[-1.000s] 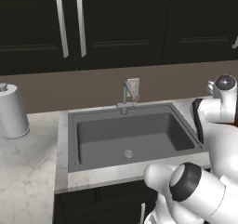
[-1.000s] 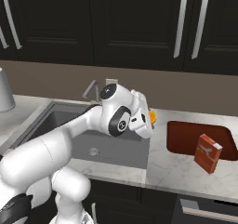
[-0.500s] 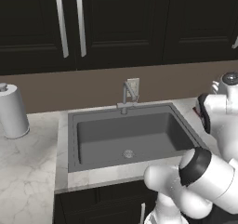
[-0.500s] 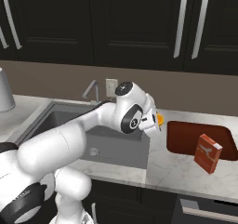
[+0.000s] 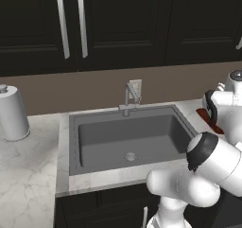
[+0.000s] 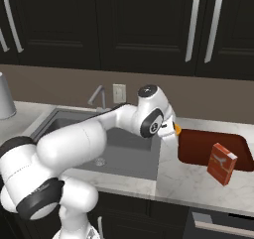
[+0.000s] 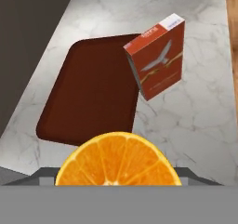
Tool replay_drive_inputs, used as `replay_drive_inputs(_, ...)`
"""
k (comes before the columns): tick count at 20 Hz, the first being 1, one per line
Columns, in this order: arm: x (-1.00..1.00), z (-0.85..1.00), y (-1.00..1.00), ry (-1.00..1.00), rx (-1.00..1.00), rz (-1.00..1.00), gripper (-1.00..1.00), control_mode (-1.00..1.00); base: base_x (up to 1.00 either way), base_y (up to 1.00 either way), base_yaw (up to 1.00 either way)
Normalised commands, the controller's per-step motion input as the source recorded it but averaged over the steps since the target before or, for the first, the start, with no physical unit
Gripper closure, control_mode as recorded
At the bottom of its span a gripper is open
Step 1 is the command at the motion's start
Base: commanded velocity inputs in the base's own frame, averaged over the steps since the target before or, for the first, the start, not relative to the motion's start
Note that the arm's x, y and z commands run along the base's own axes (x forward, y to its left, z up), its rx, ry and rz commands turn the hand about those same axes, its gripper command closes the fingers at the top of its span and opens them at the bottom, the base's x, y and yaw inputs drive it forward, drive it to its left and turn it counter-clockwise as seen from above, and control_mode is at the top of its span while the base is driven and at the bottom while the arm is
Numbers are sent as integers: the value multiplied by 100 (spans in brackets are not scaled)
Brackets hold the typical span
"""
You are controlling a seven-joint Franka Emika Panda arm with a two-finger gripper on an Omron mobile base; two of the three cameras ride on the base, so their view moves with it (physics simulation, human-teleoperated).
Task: Pick up all produce items and place them in the sink. Turn on the sink faucet to wash them. Then turn the sink off and put them in the tray.
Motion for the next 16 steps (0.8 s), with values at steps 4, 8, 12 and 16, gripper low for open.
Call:
replay_drive_inputs(4,11,-35,-8,0,0,0,100,-100,0,0,0)
replay_drive_inputs(8,12,-32,-8,0,0,0,100,-100,0,0,0)
replay_drive_inputs(12,12,-20,-16,1,1,0,100,-100,0,0,0)
replay_drive_inputs(16,8,-14,-26,3,4,0,100,-100,0,0,0)
